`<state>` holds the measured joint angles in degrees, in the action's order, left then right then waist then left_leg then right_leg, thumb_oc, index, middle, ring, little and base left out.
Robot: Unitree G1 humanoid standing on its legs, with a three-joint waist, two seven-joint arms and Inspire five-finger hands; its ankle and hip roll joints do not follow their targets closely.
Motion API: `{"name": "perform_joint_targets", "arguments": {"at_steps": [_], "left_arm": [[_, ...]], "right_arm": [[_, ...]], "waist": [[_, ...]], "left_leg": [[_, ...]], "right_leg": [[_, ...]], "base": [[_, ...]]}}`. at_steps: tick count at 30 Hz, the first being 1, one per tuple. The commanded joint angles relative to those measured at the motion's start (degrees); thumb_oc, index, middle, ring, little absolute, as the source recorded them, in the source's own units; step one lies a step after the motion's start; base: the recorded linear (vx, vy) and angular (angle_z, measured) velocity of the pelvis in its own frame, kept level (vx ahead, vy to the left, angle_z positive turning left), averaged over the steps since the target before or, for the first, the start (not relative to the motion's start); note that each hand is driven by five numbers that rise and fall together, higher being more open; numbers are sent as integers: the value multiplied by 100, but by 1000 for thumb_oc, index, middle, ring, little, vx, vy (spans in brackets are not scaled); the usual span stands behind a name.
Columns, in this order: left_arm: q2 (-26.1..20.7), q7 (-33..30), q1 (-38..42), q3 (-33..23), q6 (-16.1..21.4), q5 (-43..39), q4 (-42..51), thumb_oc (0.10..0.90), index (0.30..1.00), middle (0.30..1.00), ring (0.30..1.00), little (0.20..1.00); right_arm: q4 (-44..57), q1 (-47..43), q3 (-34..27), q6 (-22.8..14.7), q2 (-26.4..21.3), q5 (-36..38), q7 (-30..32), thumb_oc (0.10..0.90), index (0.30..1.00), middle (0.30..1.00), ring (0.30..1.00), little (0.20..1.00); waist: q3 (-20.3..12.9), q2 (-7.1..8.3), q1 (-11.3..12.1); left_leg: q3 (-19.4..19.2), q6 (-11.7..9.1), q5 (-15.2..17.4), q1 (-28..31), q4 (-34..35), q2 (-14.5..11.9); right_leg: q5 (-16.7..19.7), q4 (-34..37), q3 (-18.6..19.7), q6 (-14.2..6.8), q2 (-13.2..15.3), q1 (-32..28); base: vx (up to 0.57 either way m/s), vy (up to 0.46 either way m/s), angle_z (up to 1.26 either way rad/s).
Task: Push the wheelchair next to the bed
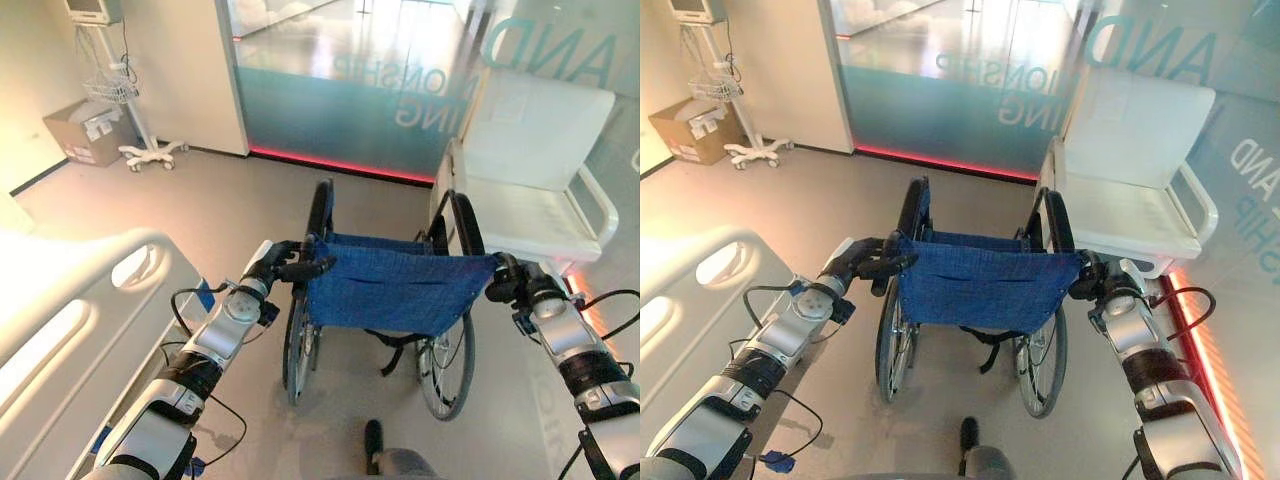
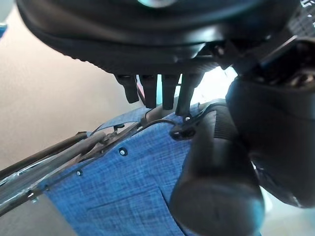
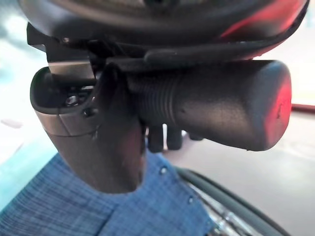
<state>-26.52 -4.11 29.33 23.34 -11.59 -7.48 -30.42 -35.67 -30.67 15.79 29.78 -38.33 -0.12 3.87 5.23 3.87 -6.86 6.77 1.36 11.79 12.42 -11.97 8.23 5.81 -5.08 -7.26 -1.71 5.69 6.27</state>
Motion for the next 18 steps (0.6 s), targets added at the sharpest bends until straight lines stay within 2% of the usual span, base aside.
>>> {"name": "perform_joint_targets", "arguments": {"at_steps": [1, 2, 3, 4, 5, 6, 7, 10, 11, 13, 14, 15, 16, 17, 18], "left_arm": [[-561, -355, -224, -200, -348, 107, -319, 400, 300, 300, 300, 300], [-529, -407, -228, -198, -332, 64, -338, 400, 300, 300, 300, 300], [-482, -438, -215, -156, -285, -16, -358, 400, 300, 300, 300, 300], [-477, -420, -214, -145, -282, -16, -355, 400, 300, 300, 300, 300], [-443, -336, -200, -104, -270, -1, -339, 400, 300, 300, 300, 300], [-423, -272, -270, -84, -183, -11, -305, 400, 300, 300, 300, 300], [-414, -229, -340, -87, -112, 23, -271, 400, 300, 300, 300, 300], [-392, -161, -417, -57, -30, 98, -199, 400, 300, 300, 300, 300], [-364, -175, -527, -28, -16, 120, -67, 400, 300, 300, 300, 300], [-369, -189, -564, -45, -3, 126, -18, 400, 300, 300, 300, 300], [-369, -269, -593, -128, -10, 109, 107, 400, 300, 300, 300, 300], [-370, -270, -595, -138, -25, 105, 117, 400, 300, 300, 300, 300], [-398, -237, -568, -117, -83, 70, 77, 400, 300, 300, 300, 300], [-400, -252, -565, -109, -88, 24, 69, 400, 300, 300, 300, 300], [-376, -222, -577, -149, -79, 76, -4, 400, 300, 300, 300, 300]], "right_arm": [[-274, 202, 867, -597, 178, -2, -1071, 400, 300, 300, 300, 300], [-339, 198, 882, -698, 162, -46, -1053, 400, 300, 300, 300, 300], [-464, 178, 911, -890, 80, -103, -1032, 400, 300, 300, 300, 300], [-486, 174, 914, -913, 60, -88, -1019, 400, 300, 300, 300, 300], [-597, 149, 908, -1002, 16, -46, -969, 400, 300, 300, 300, 300], [-809, 11, 946, -1095, 44, 17, -896, 400, 300, 300, 300, 300], [-977, -170, 995, -1128, 87, 81, -888, 400, 300, 300, 300, 300], [-1248, -398, 1037, -1114, 237, 130, -791, 400, 300, 300, 300, 300], [-1424, -558, 1117, -1157, 312, 145, -785, 400, 300, 300, 300, 300], [-1499, -616, 1130, -1205, 327, 109, -801, 400, 300, 300, 300, 300], [-1683, -882, 1237, -1412, 371, -2, -834, 400, 300, 300, 300, 300], [-1702, -905, 1251, -1441, 378, 9, -811, 400, 300, 300, 300, 300], [-1943, -972, 1220, -1635, 520, -34, -851, 400, 300, 300, 300, 300], [-1964, -978, 1220, -1679, 537, -53, -873, 400, 300, 300, 300, 300], [-2091, -946, 1248, -1811, 638, -90, -827, 400, 300, 300, 300, 300]], "waist": [[38, -137, 223], [40, -122, 241], [95, -47, 348], [114, -31, 374], [242, 6, 518], [466, -33, 800], [586, -91, 952], [680, -210, 1191], [673, -348, 1453], [674, -351, 1521], [605, -392, 1634], [601, -392, 1642], [558, -321, 1751], [537, -323, 1774], [473, -284, 1820]], "left_leg": [[-1035, -615, -1677, -21, -1261, -1648], [-1063, -628, -1763, -161, -1524, -1643], [-1190, -614, -1880, -719, -1959, -1609], [-1203, -600, -1885, -848, -2024, -1602], [-1188, -499, -1800, -1398, -2106, -1432], [-1155, -418, -1741, -2014, -1791, -1015], [-1233, -430, -1834, -2213, -1324, -925], [-1329, -477, -2085, -2516, -424, -770], [-1325, -566, -2401, -2744, 589, -668], [-1389, -560, -2444, -2733, 798, -633], [-1618, -439, -2214, -2669, 971, -651], [-1642, -422, -2180, -2648, 988, -652], [-1377, -235, -1686, -2742, 379, -452], [-1331, -229, -1660, -2783, 303, -439], [-1460, -67, -1576, -2652, 327, -460]], "right_leg": [[-17, -105, -181, -121, -77, 175], [-84, -56, -237, -51, -123, 55], [-259, 23, -330, 87, -188, -273], [-290, 36, -338, 107, -195, -335], [-403, 70, -358, 123, -209, -632], [-602, 97, -283, 86, -323, -1076], [-710, 122, -245, 73, -445, -1293], [-800, 169, -223, 64, -600, -1513], [-864, 295, -180, 8, -706, -1753], [-911, 312, -189, -13, -676, -1819], [-1119, 151, -355, -44, -621, -1764], [-1136, 125, -365, -49, -611, -1751], [-1436, -268, -361, -99, -497, -1793], [-1441, -287, -353, -98, -504, -1782], [-1510, -739, -390, -186, -439, -1856]], "base": [[436, -347, 34], [428, -309, 30], [388, -270, 22], [447, -266, 0], [468, -166, 4], [625, -168, 7], [530, -105, 8], [470, -31, -33], [558, 18, -36], [441, 69, -61], [360, 116, -74], [541, 142, -82], [334, 61, -67], [458, 72, -49], [349, 53, -9]]}}
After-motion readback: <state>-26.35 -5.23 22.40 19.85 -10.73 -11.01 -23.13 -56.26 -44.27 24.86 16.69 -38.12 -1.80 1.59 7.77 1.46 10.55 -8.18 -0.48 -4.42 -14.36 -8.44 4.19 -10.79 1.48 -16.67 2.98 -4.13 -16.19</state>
